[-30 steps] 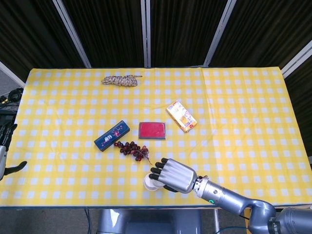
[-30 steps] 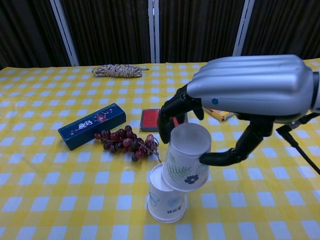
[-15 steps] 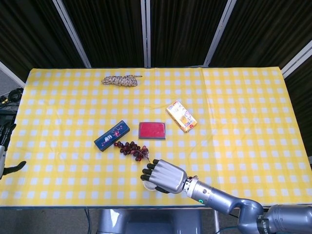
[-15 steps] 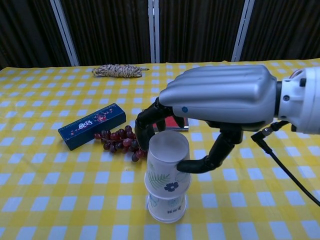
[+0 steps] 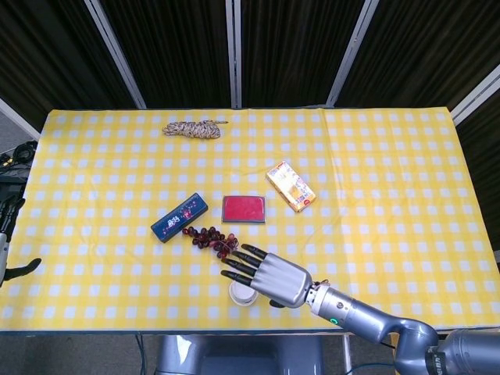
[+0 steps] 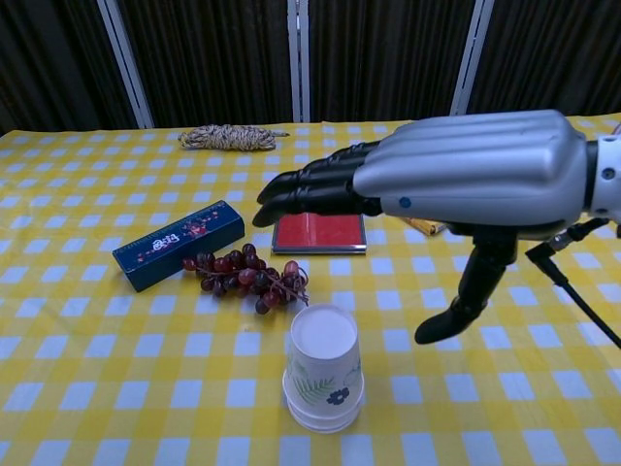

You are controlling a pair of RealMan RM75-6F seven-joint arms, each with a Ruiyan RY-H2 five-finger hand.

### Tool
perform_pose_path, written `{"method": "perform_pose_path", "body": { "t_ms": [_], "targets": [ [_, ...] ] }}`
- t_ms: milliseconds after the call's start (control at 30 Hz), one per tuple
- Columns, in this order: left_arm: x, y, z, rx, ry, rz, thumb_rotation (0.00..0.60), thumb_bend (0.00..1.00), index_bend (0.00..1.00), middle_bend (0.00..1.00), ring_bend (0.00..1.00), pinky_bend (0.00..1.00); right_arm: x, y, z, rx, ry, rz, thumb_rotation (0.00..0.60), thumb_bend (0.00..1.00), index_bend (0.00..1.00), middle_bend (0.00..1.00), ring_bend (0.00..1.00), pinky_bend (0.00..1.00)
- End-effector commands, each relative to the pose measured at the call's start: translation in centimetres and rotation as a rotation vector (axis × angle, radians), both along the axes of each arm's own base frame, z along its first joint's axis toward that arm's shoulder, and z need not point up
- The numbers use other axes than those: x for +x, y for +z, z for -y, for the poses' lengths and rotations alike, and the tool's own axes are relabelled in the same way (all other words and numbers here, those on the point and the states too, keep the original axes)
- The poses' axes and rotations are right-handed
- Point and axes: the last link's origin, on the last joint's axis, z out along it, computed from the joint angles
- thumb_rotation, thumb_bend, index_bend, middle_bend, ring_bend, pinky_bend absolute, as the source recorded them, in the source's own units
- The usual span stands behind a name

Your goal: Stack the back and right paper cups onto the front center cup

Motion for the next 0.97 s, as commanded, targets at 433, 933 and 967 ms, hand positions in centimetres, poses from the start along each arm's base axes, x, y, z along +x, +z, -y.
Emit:
{"method": "perform_pose_path", "body": {
  "t_ms": [433,933,967],
  "targets": [
    [-0.4,-0.7,1.0,0.004,-0.02,0.024,0.6,0.0,0.0,0.0,0.0,0.0,-13.6,11.3,1.3,-0.47,-0.399,0.101,0.6,0.0,0.0,0.0,0.0,0.02],
    [-2.3,-2.3,2.0,-0.016,-0.041,0.089,0.6,0.0,0.0,0.0,0.0,0.0,-19.5,12.1,-3.9,-0.683,-0.628,0.109,0.6,0.0,0.0,0.0,0.0,0.0],
    [-2.3,-2.3,2.0,-0.016,-0.04,0.089,0.6,0.0,0.0,0.0,0.0,0.0,-19.6,12.1,-4.0,-0.686,-0.63,0.107,0.6,0.0,0.0,0.0,0.0,0.0]
  ]
}}
